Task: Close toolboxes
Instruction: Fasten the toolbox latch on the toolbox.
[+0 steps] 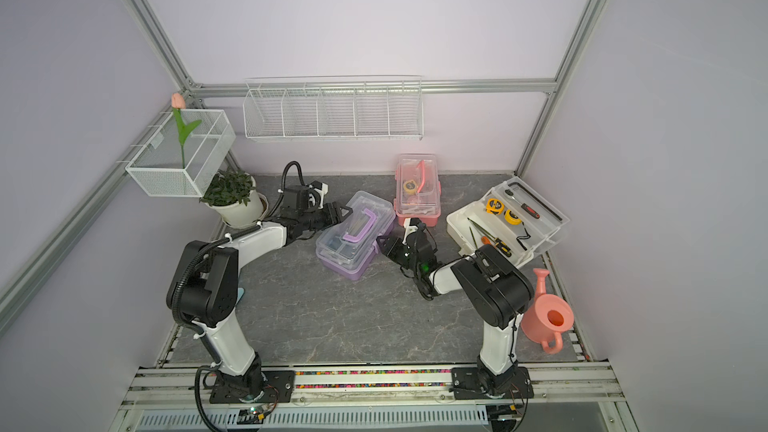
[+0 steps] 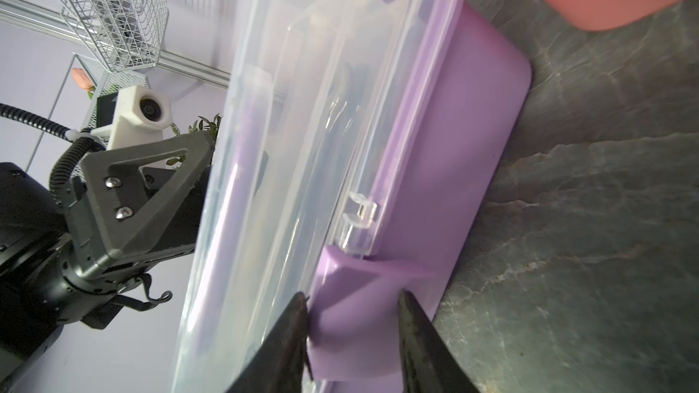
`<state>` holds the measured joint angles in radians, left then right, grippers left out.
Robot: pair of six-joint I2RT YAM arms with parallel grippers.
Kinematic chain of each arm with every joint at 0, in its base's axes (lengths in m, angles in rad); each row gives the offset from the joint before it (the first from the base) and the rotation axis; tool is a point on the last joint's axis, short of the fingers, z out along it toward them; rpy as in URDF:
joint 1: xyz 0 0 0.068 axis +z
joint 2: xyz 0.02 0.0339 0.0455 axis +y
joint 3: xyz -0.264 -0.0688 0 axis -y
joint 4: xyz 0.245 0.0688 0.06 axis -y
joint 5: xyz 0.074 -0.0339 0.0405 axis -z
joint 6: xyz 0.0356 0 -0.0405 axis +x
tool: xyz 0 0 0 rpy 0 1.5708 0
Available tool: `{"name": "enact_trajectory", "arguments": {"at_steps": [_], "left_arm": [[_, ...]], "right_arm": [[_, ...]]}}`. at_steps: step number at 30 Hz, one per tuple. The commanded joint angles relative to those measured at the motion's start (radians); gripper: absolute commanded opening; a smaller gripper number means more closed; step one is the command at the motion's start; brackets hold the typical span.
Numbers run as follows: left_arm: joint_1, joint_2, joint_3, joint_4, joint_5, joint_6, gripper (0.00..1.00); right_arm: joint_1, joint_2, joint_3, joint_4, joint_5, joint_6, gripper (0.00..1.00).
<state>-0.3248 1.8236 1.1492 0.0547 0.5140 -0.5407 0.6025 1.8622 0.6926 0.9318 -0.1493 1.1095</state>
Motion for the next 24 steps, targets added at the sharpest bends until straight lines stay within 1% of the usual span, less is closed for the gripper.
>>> {"name": "enact_trajectory", "arguments": {"at_steps": [1,7,12,15,17,20,24], "left_arm": [[-0.031,0.059,-0.016,-0.085,0.072,0.007,0.65],[-0.043,0.066,-0.030,-0.087,0.079,0.004,0.63],[-0.057,0.081,-0.053,-0.070,0.095,-0.011,0.62],[-0.056,0.065,-0.067,-0.069,0.087,-0.014,0.61],[-0.053,0.035,-0.075,-0.072,0.065,-0.013,0.62],[-0.035,-0.019,-0.075,-0.084,0.028,-0.017,0.66],[0.008,-0.095,-0.081,-0.097,-0.021,-0.038,0.68]], "right_arm": [[0.015,0.041,0.000,0.054,-0.036,0.035,0.40],[0.022,0.083,0.023,0.108,-0.054,0.081,0.39],[0.027,0.107,0.043,0.123,-0.063,0.087,0.38],[0.023,0.101,0.029,0.137,-0.060,0.088,0.38],[0.015,0.069,0.004,0.127,-0.046,0.061,0.38],[-0.002,0.020,-0.012,0.061,-0.059,0.012,0.42],[-0.006,0.012,0.001,0.059,-0.119,0.010,0.49]]}}
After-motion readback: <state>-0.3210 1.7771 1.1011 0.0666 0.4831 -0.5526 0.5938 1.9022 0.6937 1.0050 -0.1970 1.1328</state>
